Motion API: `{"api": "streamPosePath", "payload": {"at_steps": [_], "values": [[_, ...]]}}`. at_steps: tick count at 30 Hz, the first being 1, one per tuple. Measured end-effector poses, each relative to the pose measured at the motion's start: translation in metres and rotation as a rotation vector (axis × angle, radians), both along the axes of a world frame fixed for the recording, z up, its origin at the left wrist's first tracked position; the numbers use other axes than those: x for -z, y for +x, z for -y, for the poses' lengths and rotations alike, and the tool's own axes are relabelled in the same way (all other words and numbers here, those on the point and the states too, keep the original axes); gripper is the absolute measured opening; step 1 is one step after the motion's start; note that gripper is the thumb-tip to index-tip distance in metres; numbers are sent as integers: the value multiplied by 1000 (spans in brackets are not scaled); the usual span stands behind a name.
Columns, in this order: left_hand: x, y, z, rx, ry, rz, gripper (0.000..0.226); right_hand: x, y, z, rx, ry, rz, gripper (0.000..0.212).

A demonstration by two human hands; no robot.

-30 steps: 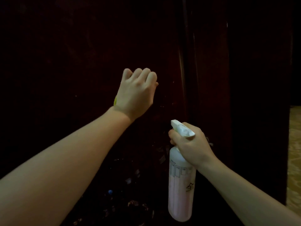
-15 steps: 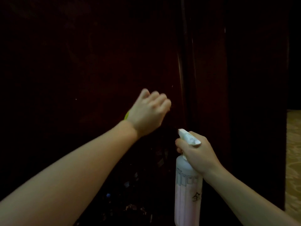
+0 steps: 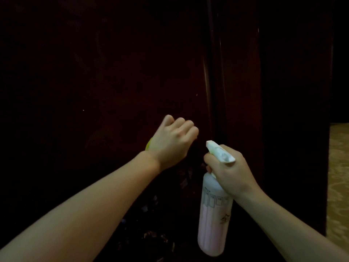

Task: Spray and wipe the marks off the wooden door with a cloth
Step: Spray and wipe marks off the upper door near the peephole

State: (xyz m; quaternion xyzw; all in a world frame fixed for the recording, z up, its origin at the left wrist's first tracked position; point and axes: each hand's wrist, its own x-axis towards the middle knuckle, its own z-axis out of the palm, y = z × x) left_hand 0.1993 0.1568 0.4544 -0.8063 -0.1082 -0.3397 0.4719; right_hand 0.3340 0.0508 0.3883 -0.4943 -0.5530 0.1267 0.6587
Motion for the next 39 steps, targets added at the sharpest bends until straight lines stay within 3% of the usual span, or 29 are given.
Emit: {"api": "streamPosePath", "payload": {"at_steps": [3, 7, 10, 15, 23, 31, 39], "values": [[-28, -13, 1, 18, 13, 203, 10, -12, -3, 0, -22, 3, 2, 39], [-59, -14, 1, -18, 41, 404, 15, -21, -7, -5, 59, 65, 48, 29], [-51, -7, 0, -32, 62, 303, 12, -16, -10, -8, 53, 32, 57, 28], [11, -2, 3, 1, 11, -53, 2, 2, -13, -7, 14, -74, 83, 26], [33, -21, 11, -38, -38, -243, 6, 32, -27, -1, 91, -104, 153, 27], [26, -71, 31, 68, -395, 426, 15, 34, -59, 3, -134, -95, 138, 14], [42, -153, 63, 17, -718, 756, 16, 46, -124, 5, -325, -109, 152, 10]]}}
